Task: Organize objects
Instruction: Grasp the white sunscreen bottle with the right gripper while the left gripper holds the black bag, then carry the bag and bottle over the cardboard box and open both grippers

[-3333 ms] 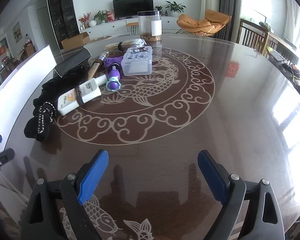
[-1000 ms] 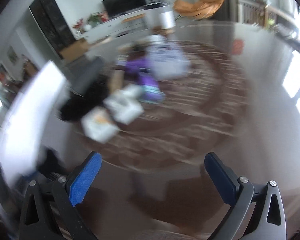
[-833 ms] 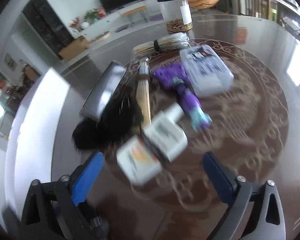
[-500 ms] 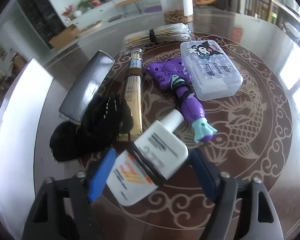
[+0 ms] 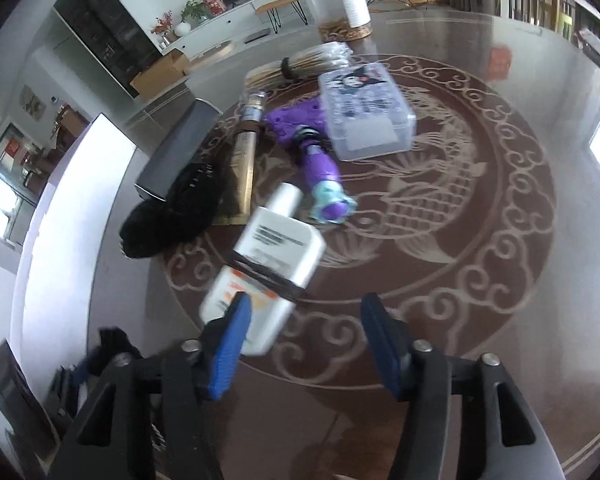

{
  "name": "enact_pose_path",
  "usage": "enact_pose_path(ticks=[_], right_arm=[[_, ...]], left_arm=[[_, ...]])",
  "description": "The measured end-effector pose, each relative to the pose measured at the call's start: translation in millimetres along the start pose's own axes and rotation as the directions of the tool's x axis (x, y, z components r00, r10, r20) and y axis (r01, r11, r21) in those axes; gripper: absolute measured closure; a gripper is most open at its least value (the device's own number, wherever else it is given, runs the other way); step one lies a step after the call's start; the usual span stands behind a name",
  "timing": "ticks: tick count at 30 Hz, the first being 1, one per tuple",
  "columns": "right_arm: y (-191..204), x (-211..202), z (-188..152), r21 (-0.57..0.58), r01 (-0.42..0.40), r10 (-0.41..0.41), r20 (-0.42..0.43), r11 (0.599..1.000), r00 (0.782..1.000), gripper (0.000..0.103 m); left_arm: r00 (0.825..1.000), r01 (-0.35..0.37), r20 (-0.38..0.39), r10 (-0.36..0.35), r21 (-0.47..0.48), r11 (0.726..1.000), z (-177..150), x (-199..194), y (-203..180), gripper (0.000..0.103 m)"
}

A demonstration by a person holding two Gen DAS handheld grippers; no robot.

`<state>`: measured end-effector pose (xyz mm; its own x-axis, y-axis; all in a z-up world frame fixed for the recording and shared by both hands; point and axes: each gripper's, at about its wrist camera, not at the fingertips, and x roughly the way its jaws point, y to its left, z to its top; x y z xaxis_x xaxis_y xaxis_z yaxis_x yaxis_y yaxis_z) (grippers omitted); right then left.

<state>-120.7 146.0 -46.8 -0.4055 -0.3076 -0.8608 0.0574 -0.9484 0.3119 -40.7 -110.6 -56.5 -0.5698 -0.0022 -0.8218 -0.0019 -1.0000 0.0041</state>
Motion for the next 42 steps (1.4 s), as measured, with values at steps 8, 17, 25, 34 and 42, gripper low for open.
enact_pose_path(ticks=[8, 17, 25, 34, 42], right_arm=[[41, 35, 10, -0.040, 0.113, -0.114, -0.023, 0.993, 0.993, 0.014], [19, 2, -37, -0.247, 0.215, -0.201, 0.079, 0.945, 0.976, 0.048], [-39, -46, -109, -0.257, 0.213, -0.192, 0.105, 0.942, 0.976, 0.046], [-62, -58, -114, -0.187, 0.186, -0.174, 0.077, 0.965, 0.982, 0.021], [-46, -52, -112, -0.219, 0.250, -0.236, 0.085, 0.943, 0.968, 0.049]], left_arm=[[1.000, -0.001, 0.001, 0.001, 0.000, 1.000, -4, 1, 0, 0.000], [1.000, 0.002, 0.001, -0.002, 0.000, 1.000, -3, 1, 0, 0.000], [0.997, 0.042, -0.062, -0.039, 0.058, 0.997, -15, -7, -4, 0.000], [0.997, 0.040, -0.069, -0.031, 0.132, 0.990, -10, -18, -36, 0.000], [0.993, 0.121, -0.032, -0.118, 0.128, 0.984, -16, -25, -36, 0.072]])
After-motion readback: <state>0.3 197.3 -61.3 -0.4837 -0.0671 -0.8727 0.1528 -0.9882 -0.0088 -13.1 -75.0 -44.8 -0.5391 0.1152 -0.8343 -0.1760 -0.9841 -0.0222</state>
